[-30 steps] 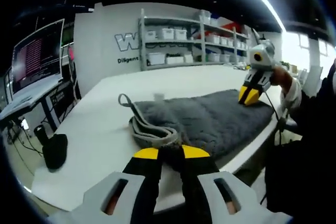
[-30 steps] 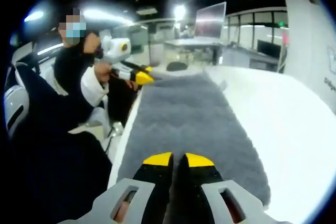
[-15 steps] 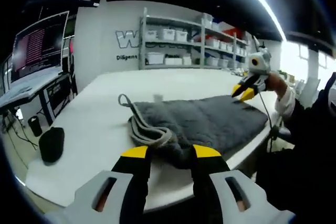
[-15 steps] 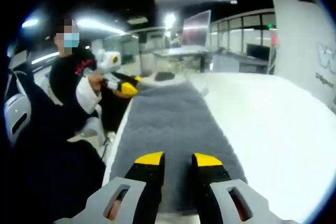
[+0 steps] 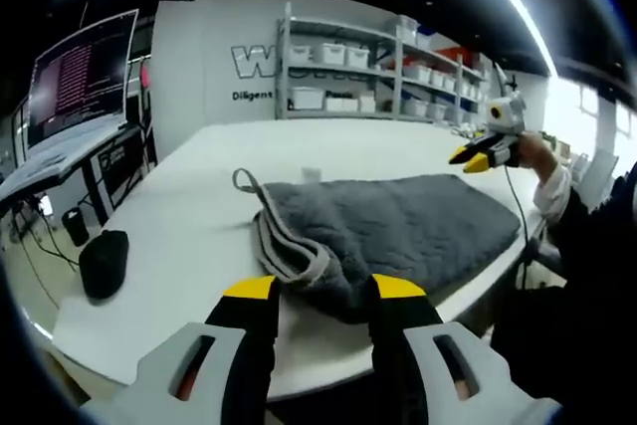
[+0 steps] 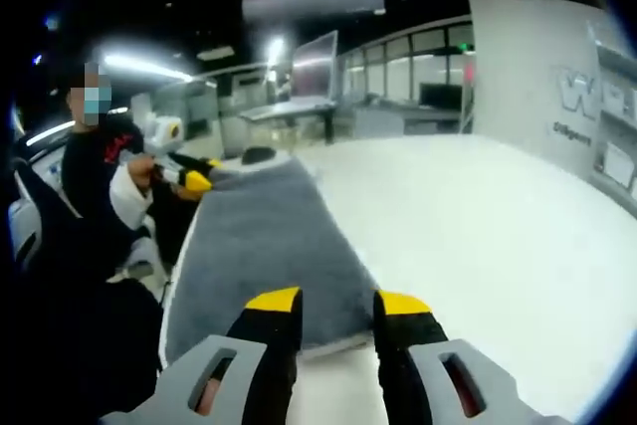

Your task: Open the folded towel by lifting each exposed corner and separating the folded layers until the towel lies flat within the target outline without major curled edges

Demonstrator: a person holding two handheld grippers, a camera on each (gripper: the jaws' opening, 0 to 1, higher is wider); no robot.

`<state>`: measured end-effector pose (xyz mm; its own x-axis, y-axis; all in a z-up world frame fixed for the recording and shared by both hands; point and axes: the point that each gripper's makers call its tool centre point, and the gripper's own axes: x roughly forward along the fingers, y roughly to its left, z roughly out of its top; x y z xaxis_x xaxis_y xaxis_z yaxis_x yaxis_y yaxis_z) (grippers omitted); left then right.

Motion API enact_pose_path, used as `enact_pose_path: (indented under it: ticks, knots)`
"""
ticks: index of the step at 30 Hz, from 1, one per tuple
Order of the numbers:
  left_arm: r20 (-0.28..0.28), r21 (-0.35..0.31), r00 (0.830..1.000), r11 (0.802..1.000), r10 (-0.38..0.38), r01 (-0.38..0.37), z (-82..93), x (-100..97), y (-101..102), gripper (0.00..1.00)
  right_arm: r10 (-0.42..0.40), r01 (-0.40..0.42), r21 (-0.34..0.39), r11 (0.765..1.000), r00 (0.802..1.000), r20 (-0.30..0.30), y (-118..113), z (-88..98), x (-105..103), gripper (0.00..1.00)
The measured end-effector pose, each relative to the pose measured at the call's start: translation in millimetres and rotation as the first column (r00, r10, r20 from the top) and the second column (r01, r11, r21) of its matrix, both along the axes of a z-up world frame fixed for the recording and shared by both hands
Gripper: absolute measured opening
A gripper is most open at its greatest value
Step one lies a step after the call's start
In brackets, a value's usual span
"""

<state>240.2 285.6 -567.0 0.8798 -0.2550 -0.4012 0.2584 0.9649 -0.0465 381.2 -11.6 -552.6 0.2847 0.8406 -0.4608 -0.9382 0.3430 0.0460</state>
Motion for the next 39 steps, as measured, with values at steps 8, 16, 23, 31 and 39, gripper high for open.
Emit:
enact_pose_path:
  ticks: [8,16,23,31,39]
  knots:
    - [-0.038,-0.005,0.999,1.000,0.026,-0.026,-6.6,-0.6,5.3,0.30,-0.088,0.088,-0.024,0.996,0.996,0.008,-10.7,-13.2,19.8,0.27]
    - [-0.067,-0.017,0.997,1.000,0.025,-0.026,-11.8,-3.8,3.4,0.26,-0.094,0.094,-0.036,0.995,0.996,-0.005,-7.9,-26.0,18.3,0.27]
    - [-0.097,-0.034,0.995,0.999,0.016,-0.020,-15.4,-7.2,3.1,0.22,-0.069,0.069,-0.018,0.997,0.997,-0.036,-3.5,-33.1,15.6,0.27]
    - [-0.113,-0.035,0.993,0.999,0.018,-0.022,-16.0,-12.1,5.6,0.22,-0.048,0.053,0.048,0.997,0.995,-0.089,0.7,-32.4,10.3,0.26]
    - [-0.116,-0.019,0.993,0.999,0.028,-0.030,-14.1,-18.2,12.8,0.13,-0.018,0.028,0.074,0.997,0.991,-0.132,5.1,-33.0,9.9,0.21]
